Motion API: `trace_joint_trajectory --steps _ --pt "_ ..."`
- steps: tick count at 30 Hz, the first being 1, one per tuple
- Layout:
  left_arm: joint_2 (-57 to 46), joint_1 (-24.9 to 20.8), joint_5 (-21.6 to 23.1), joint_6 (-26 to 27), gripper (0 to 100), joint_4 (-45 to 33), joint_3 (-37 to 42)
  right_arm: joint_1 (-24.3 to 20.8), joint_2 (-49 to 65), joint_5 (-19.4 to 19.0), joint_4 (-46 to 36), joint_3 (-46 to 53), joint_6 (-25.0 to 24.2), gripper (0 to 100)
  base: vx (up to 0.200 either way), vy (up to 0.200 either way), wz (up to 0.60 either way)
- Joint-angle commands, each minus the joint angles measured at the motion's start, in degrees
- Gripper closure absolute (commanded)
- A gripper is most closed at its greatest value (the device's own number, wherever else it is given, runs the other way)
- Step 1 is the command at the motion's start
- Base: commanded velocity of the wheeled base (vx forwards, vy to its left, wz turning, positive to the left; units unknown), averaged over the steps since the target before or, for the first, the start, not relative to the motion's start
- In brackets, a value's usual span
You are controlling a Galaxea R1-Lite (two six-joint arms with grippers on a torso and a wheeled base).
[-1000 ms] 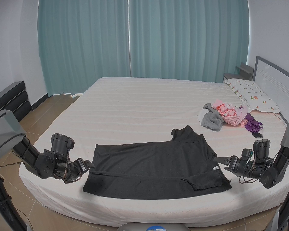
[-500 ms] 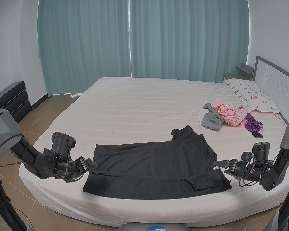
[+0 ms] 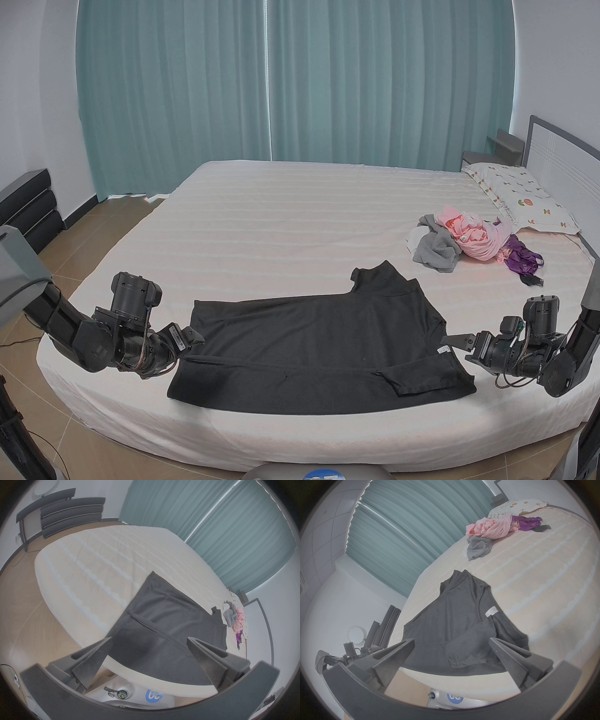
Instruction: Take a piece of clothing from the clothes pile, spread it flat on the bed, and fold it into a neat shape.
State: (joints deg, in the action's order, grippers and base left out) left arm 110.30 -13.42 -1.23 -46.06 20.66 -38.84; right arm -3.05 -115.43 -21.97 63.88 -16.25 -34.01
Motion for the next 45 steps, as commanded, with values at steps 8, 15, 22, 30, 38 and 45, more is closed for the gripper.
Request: trace_joint_trajectory --steps 8,15,22,30,38,45 --pt "-1.32 0.59 0.53 -0.26 0 0.43 -0.54 -0.03 -0.76 0.08 0.11 -0.19 0.09 0 0.05 0.0 0.0" --pt "-1.32 1.47 0.62 -0.09 0 0.61 -0.71 -0.03 -0.93 -0.01 0.19 -0.36 0.09 0 0.114 0.0 0.0" --pt "0.71 4.02 0.88 0.09 0 -0.1 -4.14 -0.64 -1.02 -0.01 0.19 -0.19 0.09 0 0.0 0.0 0.0" --pt "8.62 6.3 1.32 0.7 0 -2.47 -15.57 -0.73 -2.69 -0.18 0.19 -0.62 -0.35 0 0.0 0.0 0.0" --pt "19.51 8.68 5.98 5.45 0 -7.13 -32.0 -0.82 -4.19 -0.09 1.86 -0.54 -4.92 0 0.0 0.0 0.0" --pt "31.47 9.99 6.24 10.64 0 -7.66 -43.16 -0.82 -8.41 -0.01 7.84 1.22 -6.15 0 0.0 0.0 0.0"
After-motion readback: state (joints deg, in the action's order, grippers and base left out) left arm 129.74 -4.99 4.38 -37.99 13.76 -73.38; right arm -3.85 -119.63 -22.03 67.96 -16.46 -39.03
